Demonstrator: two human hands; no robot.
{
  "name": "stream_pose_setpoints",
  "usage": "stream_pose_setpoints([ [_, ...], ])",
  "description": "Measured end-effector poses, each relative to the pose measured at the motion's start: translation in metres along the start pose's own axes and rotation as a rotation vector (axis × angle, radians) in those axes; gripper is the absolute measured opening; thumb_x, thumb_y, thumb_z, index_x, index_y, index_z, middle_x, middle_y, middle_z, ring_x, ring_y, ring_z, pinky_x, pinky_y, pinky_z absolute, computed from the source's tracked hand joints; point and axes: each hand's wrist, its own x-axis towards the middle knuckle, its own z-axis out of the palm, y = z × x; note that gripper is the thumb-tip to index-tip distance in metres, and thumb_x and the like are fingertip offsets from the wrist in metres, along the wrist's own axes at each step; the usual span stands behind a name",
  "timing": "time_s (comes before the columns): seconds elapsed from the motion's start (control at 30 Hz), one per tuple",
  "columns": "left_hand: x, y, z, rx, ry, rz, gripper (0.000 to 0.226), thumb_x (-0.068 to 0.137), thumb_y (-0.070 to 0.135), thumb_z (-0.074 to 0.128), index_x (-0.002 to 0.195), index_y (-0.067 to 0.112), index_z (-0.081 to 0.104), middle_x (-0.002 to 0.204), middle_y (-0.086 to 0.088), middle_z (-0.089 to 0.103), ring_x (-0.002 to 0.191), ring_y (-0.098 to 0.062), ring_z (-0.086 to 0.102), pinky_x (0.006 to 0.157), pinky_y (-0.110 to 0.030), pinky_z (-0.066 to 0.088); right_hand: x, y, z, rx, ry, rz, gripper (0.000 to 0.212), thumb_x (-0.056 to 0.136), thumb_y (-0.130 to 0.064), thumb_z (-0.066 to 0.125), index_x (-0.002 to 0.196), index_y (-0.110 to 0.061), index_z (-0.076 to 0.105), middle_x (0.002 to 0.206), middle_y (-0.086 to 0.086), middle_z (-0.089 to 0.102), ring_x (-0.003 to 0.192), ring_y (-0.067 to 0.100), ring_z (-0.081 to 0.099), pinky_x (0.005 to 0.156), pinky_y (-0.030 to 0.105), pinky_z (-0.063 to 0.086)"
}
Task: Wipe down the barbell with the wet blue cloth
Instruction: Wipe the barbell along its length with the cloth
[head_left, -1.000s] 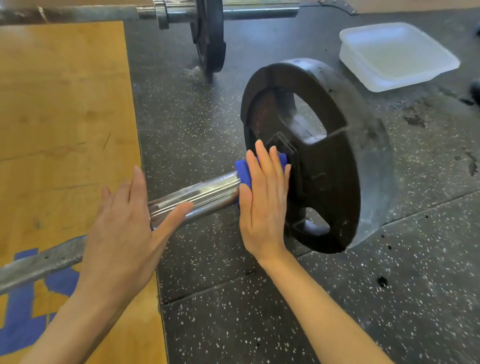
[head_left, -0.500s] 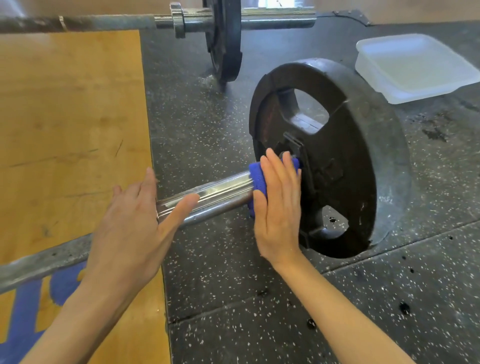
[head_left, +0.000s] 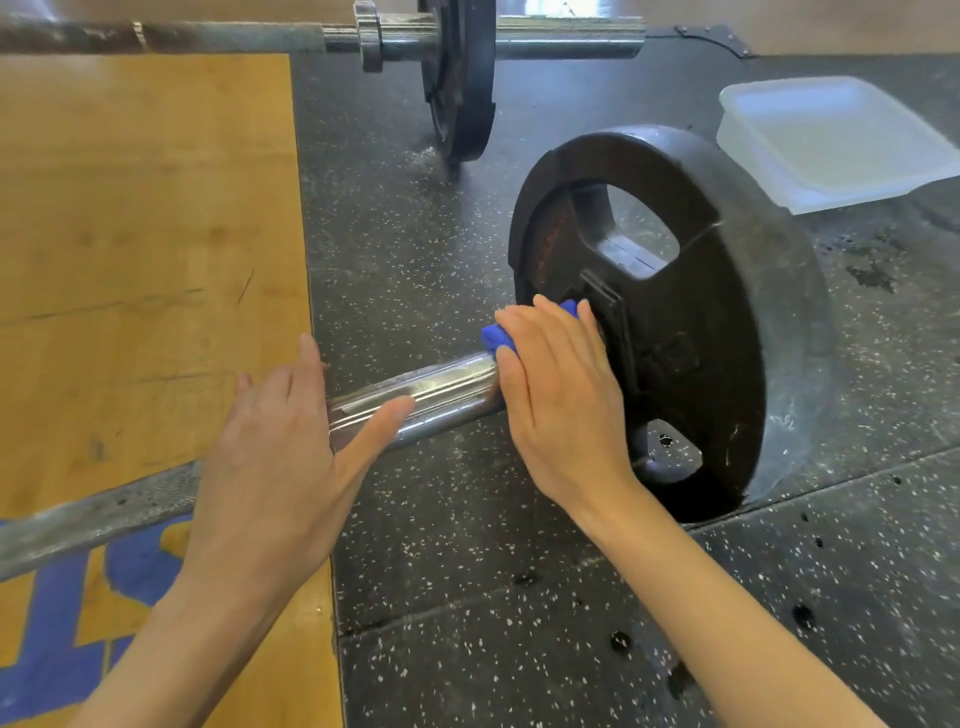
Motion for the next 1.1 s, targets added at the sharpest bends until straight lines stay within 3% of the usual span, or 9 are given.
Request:
stream_pose_setpoints([
  [0.17, -0.01, 0.006, -0.002, 0.006, 0.007, -0.007, 0.117, 0.079, 0.088, 0.008, 0.16, 0.004, 0.017, 0.136, -0.009, 0.054, 0.138, -0.03, 0.039, 0.124, -0.04, 0.01, -0.005, -0.002, -0.012, -0.039, -0.087, 0.001, 0.041, 0.108, -0.029, 0.028, 0.126, -0.011, 0.06, 0.124, -0.001, 0.06, 0.135, 0.021, 0.043, 0.125, 0.034, 0.009],
  [0.3, -0.018, 0.007, 0.001, 0.045, 0.018, 0.009, 0.118, 0.08, 0.089, 0.006, 0.16, 0.003, 0.018, 0.137, -0.011, 0.054, 0.138, -0.032, 0.041, 0.123, -0.037, 0.006, 0.007, -0.008, -0.012, -0.127, -0.085, 0.038, 0.045, 0.106, -0.031, 0.023, 0.097, -0.013, 0.063, 0.092, -0.002, 0.058, 0.095, 0.021, 0.054, 0.118, 0.042, 0.027],
  [0.5, -0.033, 0.01, 0.008, 0.11, 0.09, 0.064, 0.111, 0.091, 0.083, 0.01, 0.153, -0.007, 0.031, 0.114, -0.017, 0.061, 0.121, -0.036, 0.05, 0.117, -0.043, 0.014, 0.005, -0.003, -0.027, -0.271, -0.218, -0.065, 0.049, 0.103, -0.034, 0.018, 0.092, -0.016, 0.062, 0.083, -0.007, 0.048, 0.085, 0.019, 0.049, 0.111, 0.042, 0.034],
  [0.67, -0.048, 0.01, 0.013, 0.166, 0.106, 0.107, 0.105, 0.096, 0.078, 0.014, 0.153, -0.008, 0.028, 0.107, -0.015, 0.058, 0.11, -0.034, 0.054, 0.118, -0.05, 0.023, 0.008, -0.016, -0.035, -0.48, -0.472, -0.037, 0.068, 0.094, -0.036, -0.005, 0.098, -0.018, 0.06, 0.088, -0.005, 0.049, 0.095, 0.022, 0.052, 0.118, 0.042, 0.023],
  [0.8, -0.063, 0.012, 0.017, 0.197, 0.123, 0.125, 0.105, 0.096, 0.078, 0.014, 0.154, -0.009, 0.024, 0.115, -0.017, 0.057, 0.114, -0.035, 0.052, 0.122, -0.05, 0.02, -0.039, -0.013, -0.053, -0.165, -0.272, 0.047, 0.045, 0.106, -0.033, 0.024, 0.124, -0.012, 0.059, 0.121, -0.002, 0.059, 0.131, 0.024, 0.046, 0.124, 0.038, 0.01],
  [0.87, -0.071, 0.014, 0.02, 0.224, 0.131, 0.138, 0.105, 0.097, 0.077, 0.014, 0.154, -0.01, 0.023, 0.119, -0.02, 0.055, 0.117, -0.036, 0.049, 0.121, -0.05, 0.018, -0.044, -0.017, -0.056, -0.182, -0.26, 0.053, 0.042, 0.106, -0.032, 0.026, 0.117, -0.013, 0.062, 0.115, -0.002, 0.061, 0.124, 0.024, 0.05, 0.123, 0.036, 0.012],
  [0.97, -0.084, 0.016, 0.022, 0.244, 0.125, 0.155, 0.105, 0.097, 0.077, 0.016, 0.154, -0.012, 0.022, 0.125, -0.025, 0.053, 0.122, -0.037, 0.043, 0.121, -0.049, 0.013, 0.002, -0.031, -0.058, -0.335, -0.61, 0.231, 0.04, 0.105, -0.029, 0.027, 0.084, -0.015, 0.057, 0.078, -0.001, 0.05, 0.085, 0.025, 0.048, 0.097, 0.041, 0.036],
  [1.03, -0.092, 0.018, 0.02, 0.255, 0.11, 0.167, 0.105, 0.097, 0.076, 0.015, 0.154, -0.011, 0.021, 0.128, -0.026, 0.052, 0.123, -0.039, 0.044, 0.122, -0.05, 0.012, 0.026, -0.034, -0.059, -0.283, -0.793, 0.362, 0.031, 0.105, -0.026, 0.032, 0.083, -0.013, 0.051, 0.074, 0.0, 0.043, 0.076, 0.026, 0.045, 0.076, 0.038, 0.034],
  [1.1, -0.099, 0.019, 0.019, 0.281, 0.092, 0.18, 0.105, 0.097, 0.076, 0.015, 0.155, -0.012, 0.017, 0.13, -0.027, 0.049, 0.124, -0.039, 0.043, 0.121, -0.051, 0.014, 0.017, -0.033, -0.06, -0.342, -0.78, 0.31, 0.028, 0.104, -0.021, 0.036, 0.079, -0.015, 0.046, 0.078, 0.002, 0.05, 0.07, 0.024, 0.046, 0.069, 0.036, 0.032],
])
